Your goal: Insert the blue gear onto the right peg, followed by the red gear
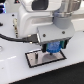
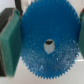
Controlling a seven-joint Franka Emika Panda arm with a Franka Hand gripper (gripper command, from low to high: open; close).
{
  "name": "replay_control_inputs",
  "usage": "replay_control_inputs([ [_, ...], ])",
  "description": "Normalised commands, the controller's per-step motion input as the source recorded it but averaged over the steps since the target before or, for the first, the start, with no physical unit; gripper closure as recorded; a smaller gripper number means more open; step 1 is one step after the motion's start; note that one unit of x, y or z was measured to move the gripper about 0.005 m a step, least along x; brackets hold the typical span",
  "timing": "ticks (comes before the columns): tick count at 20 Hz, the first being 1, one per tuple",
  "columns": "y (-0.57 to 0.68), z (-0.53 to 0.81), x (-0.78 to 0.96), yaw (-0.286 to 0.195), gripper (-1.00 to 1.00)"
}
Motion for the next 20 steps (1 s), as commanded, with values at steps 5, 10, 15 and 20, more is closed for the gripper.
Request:
replay_control_inputs([
  [5,-0.09,0.24,0.26,0.000,1.00],
  [10,-0.15,0.20,0.36,0.000,1.00],
  [15,-0.04,-0.02,0.36,0.000,1.00],
  [20,0.01,-0.03,0.29,0.000,1.00],
])
